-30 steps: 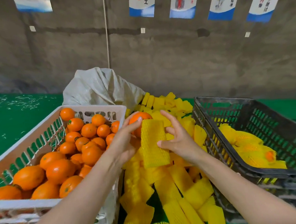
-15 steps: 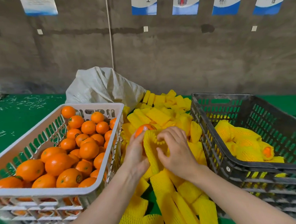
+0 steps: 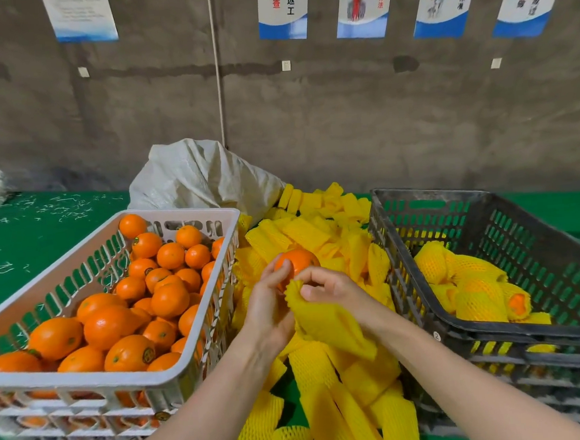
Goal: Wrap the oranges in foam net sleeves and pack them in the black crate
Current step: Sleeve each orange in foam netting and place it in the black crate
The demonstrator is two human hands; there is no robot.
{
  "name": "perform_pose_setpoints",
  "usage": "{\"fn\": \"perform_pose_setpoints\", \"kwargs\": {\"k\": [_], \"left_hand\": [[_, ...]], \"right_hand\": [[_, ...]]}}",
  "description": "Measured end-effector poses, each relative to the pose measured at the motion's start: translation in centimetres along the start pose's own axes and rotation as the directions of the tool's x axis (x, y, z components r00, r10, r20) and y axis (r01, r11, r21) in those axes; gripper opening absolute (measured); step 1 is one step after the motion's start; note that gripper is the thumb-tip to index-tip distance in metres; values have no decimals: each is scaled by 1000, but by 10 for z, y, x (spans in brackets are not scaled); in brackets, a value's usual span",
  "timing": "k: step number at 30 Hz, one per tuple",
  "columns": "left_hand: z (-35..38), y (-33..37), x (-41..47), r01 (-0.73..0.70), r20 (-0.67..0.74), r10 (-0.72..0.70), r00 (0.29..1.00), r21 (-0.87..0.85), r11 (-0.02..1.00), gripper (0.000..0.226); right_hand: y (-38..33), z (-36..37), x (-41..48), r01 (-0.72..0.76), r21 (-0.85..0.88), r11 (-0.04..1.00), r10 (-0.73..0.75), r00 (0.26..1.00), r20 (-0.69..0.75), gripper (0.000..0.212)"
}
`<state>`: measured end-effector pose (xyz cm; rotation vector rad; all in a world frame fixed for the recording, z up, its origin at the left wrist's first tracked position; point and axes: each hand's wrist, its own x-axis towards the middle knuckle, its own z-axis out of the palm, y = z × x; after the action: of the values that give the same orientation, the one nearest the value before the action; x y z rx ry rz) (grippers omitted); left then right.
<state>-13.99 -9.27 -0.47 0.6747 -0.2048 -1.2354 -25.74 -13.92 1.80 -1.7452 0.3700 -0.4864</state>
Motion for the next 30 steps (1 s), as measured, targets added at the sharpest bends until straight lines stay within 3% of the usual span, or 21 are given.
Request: {"fn": "perform_pose_setpoints", "kwargs": {"k": [4, 7, 11, 15, 17, 19, 21, 23, 25, 27, 28, 30], "left_hand": [[3, -5, -1, -1, 3, 1, 1000, -22, 1000, 42], [4, -7, -3, -35, 48, 36, 998, -14, 999, 38], [3, -12, -6, -55, 104, 44, 994, 109, 992, 40], [-3, -7, -11, -148, 220, 75, 973, 337, 930, 94], [-9, 0, -10, -198, 276, 83, 958, 422, 885, 106], [-13, 6, -9, -219, 315, 76, 946, 448, 867, 104], [-14, 9, -10, -247, 318, 87, 944, 510, 824, 97], [-13, 7, -11, -313, 324, 135, 936, 596, 739, 82], [-12, 3, -13, -374, 329, 199, 923, 649, 663, 75], [-11, 2, -13, -397, 320, 237, 917, 677, 620, 78], [-10, 2, -14, -390, 315, 234, 920, 677, 624, 81], [-8, 3, -15, -323, 298, 172, 939, 591, 739, 89]], "right_hand": [[9, 6, 3, 116, -340, 933, -199, 955, -220, 12], [13, 3, 1, 109, -561, 821, -381, 836, -395, 24], [11, -1, 4, 88, -579, 811, -432, 757, -490, 33], [13, -2, 2, 116, -563, 818, -456, 728, -512, 32], [13, -2, -1, 166, -554, 815, -483, 723, -494, 44], [14, -2, -6, 241, -577, 781, -553, 695, -459, 54], [14, -4, -6, 278, -547, 790, -560, 692, -456, 40], [8, -4, -3, 270, -408, 872, -455, 753, -475, 20], [3, -5, 0, 215, -324, 921, -352, 813, -463, 22], [-1, -10, 1, 210, -360, 909, -359, 833, -421, 21], [-3, -12, 2, 236, -381, 894, -390, 830, -399, 14], [-4, -16, 4, 273, -398, 876, -436, 801, -411, 6]]}}
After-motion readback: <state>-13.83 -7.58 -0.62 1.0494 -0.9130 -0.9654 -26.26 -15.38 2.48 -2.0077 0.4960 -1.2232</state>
